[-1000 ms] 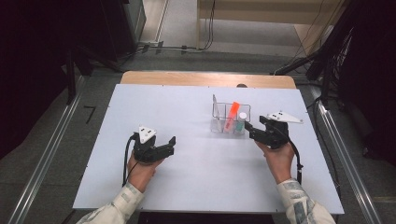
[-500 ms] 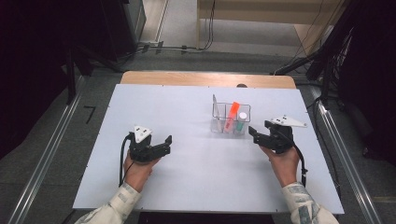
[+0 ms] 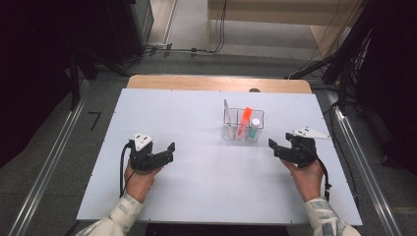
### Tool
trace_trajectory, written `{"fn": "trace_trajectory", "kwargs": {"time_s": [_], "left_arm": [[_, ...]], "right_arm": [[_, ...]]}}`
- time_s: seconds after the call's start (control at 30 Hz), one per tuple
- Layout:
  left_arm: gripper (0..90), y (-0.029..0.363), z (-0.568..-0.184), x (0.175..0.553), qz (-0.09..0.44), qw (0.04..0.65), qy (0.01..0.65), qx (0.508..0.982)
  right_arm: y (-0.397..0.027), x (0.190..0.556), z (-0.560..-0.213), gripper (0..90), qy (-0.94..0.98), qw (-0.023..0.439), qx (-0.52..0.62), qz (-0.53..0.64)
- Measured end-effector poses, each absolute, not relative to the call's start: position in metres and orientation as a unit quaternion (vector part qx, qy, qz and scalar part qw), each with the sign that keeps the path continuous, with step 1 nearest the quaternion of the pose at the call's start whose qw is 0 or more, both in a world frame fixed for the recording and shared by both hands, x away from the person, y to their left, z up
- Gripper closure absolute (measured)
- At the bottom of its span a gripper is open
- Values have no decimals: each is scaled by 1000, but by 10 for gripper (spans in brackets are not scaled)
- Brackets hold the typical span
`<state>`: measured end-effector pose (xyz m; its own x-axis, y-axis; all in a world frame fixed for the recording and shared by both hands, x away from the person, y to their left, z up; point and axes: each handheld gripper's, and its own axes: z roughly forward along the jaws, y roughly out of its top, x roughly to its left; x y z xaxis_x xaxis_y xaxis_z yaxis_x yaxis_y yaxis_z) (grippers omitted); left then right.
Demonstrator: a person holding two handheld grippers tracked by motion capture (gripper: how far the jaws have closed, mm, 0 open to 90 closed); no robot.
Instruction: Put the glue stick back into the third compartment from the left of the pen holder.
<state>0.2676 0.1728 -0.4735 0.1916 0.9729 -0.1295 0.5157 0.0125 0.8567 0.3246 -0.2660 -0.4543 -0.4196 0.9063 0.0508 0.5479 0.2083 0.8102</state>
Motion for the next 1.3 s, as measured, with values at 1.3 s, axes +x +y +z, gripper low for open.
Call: {"fn": "trace_trajectory", "kwargs": {"time_s": [1.3], "left_arm": [[164,192,-470,231,306,405,566,649]], "right_arm": [[-329,284,-465,259,737,242,528,346]]}}
